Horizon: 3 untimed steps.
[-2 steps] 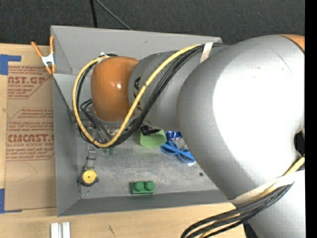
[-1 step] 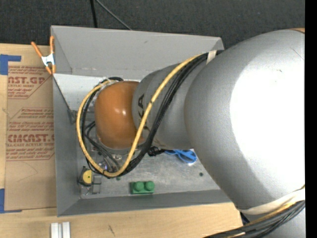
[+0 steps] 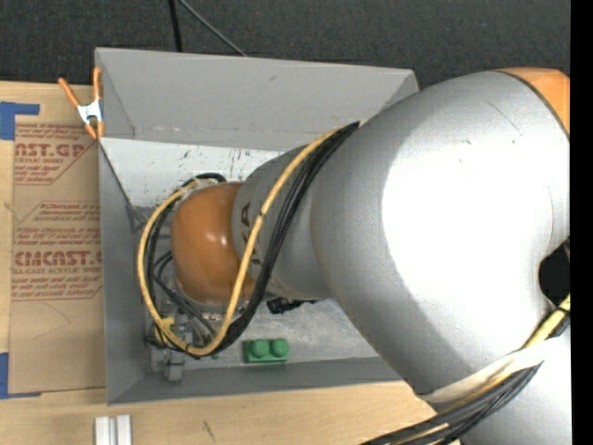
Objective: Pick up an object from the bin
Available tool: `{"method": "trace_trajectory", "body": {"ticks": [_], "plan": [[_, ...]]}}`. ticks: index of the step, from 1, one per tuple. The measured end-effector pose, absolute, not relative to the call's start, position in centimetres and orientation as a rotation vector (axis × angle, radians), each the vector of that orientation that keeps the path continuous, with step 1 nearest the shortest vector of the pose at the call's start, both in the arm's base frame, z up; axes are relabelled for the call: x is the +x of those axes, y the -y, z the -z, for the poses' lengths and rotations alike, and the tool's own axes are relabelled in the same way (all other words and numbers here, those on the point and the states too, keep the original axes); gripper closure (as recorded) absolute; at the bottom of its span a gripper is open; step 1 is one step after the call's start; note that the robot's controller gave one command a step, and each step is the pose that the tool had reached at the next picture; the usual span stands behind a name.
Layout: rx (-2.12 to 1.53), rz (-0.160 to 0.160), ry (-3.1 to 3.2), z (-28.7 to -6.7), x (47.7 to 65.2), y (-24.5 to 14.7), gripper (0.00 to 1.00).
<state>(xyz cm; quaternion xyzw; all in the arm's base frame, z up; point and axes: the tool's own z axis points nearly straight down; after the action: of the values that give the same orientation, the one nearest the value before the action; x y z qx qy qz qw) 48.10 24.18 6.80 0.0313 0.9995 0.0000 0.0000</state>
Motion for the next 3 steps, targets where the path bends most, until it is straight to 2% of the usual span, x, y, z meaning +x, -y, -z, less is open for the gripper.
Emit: {"method": "trace_trajectory", "body": {"ticks": [1,2,3], "plan": [[0.099,-0.004,-3.136,-6.8,48.2,-24.2,0.0],[0.099,-0.002,-3.139,-7.0,48.2,-24.2,1.0],[0.098,-0.003,-3.139,-9.8,48.2,-24.3,1.0]]}}
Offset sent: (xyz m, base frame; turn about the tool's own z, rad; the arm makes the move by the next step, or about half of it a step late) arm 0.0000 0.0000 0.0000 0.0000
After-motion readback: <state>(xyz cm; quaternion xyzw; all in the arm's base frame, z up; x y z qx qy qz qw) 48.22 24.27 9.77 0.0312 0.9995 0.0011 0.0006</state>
